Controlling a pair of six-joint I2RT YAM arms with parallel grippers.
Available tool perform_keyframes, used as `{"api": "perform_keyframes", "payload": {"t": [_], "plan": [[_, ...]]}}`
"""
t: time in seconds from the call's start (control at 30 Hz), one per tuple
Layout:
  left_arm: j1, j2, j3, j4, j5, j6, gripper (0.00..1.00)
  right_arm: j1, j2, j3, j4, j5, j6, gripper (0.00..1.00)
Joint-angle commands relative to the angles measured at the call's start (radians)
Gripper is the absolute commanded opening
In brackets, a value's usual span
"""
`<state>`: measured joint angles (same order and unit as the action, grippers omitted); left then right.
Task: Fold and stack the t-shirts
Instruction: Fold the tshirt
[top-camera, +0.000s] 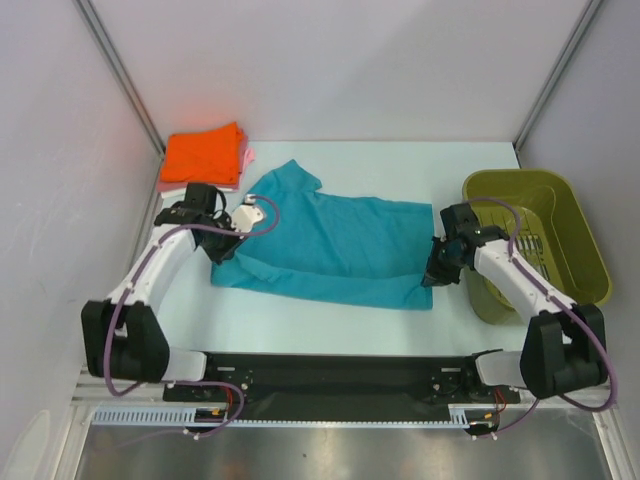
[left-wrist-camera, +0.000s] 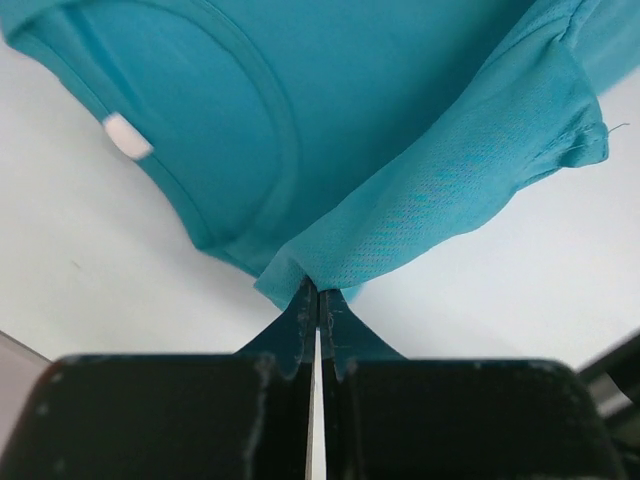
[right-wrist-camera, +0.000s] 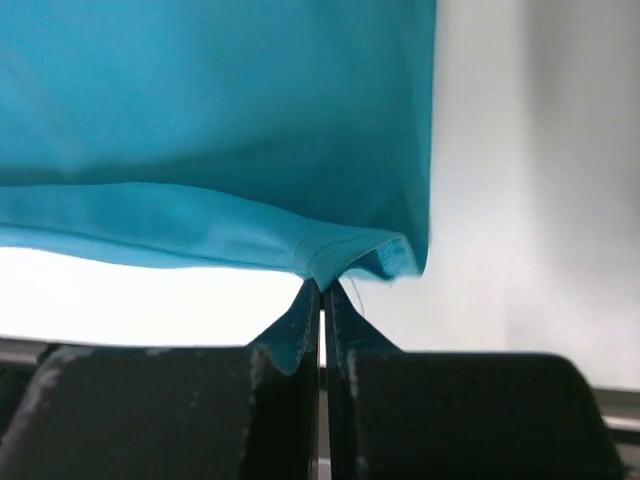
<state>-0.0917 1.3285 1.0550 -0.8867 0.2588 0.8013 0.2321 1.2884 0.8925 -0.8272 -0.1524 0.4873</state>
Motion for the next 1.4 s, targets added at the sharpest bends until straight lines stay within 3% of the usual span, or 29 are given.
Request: {"api": "perform_keyframes", "payload": {"t": [0.0,0.27,0.57,0.63,0.67,0.7,0.73,0.77,0.8,0.97,1.23,1.37], "plan": [[0.007,0.102,0.089,0.141,-0.019,-0.037,0.00,-0.011,0.064,0.066,0.166,0.077,-0.033,0.00],[0.007,0.280,0.189,0.232,-0.072,-0.057,0.00,-0.013,0.181,0.117,0.209,0.151,-0.078,0.00],[0.007,0.368,0.232,0.282,-0.096,-0.089,0.00,-0.016,0.250,0.132,0.234,0.204,-0.069,0.00],[0.007,0.383,0.241,0.287,-0.101,-0.103,0.10,-0.016,0.256,0.135,0.235,0.215,-0.061,0.01],[0.007,0.390,0.244,0.285,-0.104,-0.108,0.17,-0.014,0.262,0.140,0.237,0.226,-0.058,0.08],[0.006,0.400,0.252,0.288,-0.110,-0.129,0.37,-0.013,0.264,0.151,0.238,0.228,-0.058,0.21],[0.007,0.405,0.258,0.293,-0.121,-0.146,0.45,-0.008,0.264,0.158,0.238,0.228,-0.056,0.40],[0.007,0.413,0.266,0.296,-0.153,-0.163,0.57,0.006,0.258,0.167,0.228,0.243,-0.058,0.45],[0.010,0.414,0.286,0.295,-0.179,-0.207,0.61,0.018,0.252,0.196,0.218,0.255,-0.062,0.50],[0.069,0.361,0.330,0.224,-0.236,-0.321,0.68,0.065,0.177,0.234,0.087,0.349,-0.043,0.53],[0.191,0.244,0.079,0.160,-0.152,-0.350,0.69,0.090,-0.038,0.002,0.028,0.301,0.092,0.56],[0.191,0.277,0.039,0.175,-0.106,-0.373,0.73,0.090,0.009,-0.047,0.082,0.272,0.114,0.61]]}}
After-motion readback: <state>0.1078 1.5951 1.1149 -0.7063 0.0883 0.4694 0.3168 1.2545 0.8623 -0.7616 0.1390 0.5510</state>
